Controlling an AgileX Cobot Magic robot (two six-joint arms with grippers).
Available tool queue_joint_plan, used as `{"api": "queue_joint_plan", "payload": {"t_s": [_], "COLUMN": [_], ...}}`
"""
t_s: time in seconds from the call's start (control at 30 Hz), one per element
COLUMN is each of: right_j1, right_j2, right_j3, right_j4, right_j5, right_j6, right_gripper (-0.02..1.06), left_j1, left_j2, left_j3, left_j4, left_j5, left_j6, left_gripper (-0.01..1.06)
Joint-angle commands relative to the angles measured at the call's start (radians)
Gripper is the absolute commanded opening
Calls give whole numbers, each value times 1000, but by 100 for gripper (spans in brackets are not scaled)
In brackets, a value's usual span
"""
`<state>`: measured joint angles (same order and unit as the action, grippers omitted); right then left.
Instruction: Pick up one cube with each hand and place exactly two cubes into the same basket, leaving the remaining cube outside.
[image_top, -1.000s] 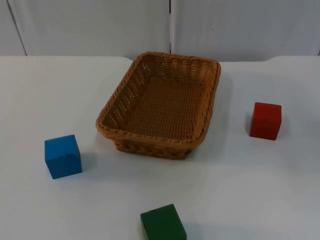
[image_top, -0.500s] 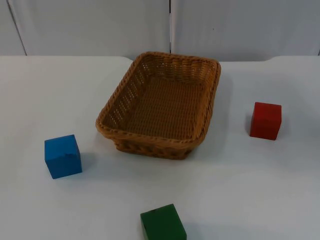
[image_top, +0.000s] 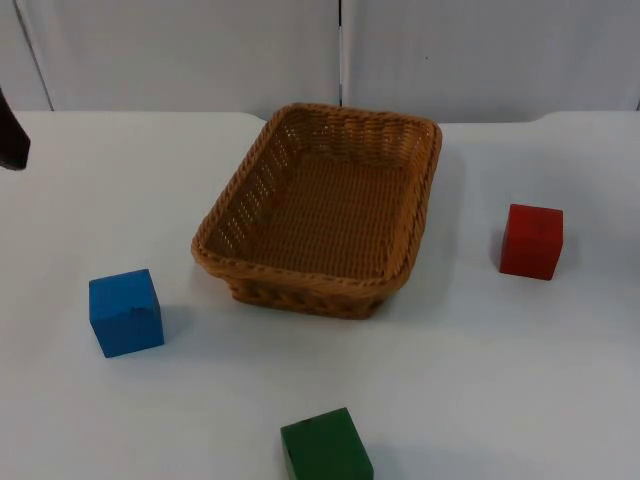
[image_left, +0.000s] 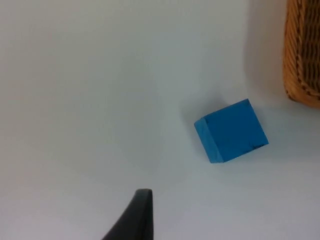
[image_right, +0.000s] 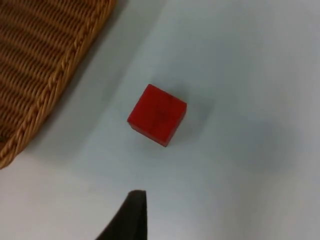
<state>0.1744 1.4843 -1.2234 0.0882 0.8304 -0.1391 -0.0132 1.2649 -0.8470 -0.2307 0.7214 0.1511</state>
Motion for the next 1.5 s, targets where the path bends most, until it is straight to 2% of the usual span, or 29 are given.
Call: {"api": "queue_joint_plan", "payload": {"t_s": [0.0, 0.13, 0.37, 0.53, 0.8, 1.1, 1.47], "right_j1": [1, 1, 44, 107, 117, 117, 117], "right_j2": [33, 117, 201, 265, 332, 402, 526], "right_j3": [-21, -29, -29, -38, -109, -158, -217], "right_j4": [20, 74, 70, 70, 66, -63, -67], "right_j5": [-6, -19, -58, -114, -119, -122, -126], "right_j6": [-4, 1, 38, 83, 139, 324, 414], "right_gripper": [105, 105, 105, 105, 105, 105, 105], "left_j1": [4, 4, 4, 4, 4, -9, -51], "left_j2": [18, 81, 158, 228, 287, 413, 563], "left_j3": [-7, -7, -7, -7, -10, -76, -136], "left_j4": [-24, -59, -93, -110, -195, -258, -259], "left_j5": [-27, -51, -80, -87, -117, -106, -123], "left_j6": [2, 16, 29, 29, 34, 36, 16], "left_gripper": [105, 105, 105, 105, 105, 105, 105]}}
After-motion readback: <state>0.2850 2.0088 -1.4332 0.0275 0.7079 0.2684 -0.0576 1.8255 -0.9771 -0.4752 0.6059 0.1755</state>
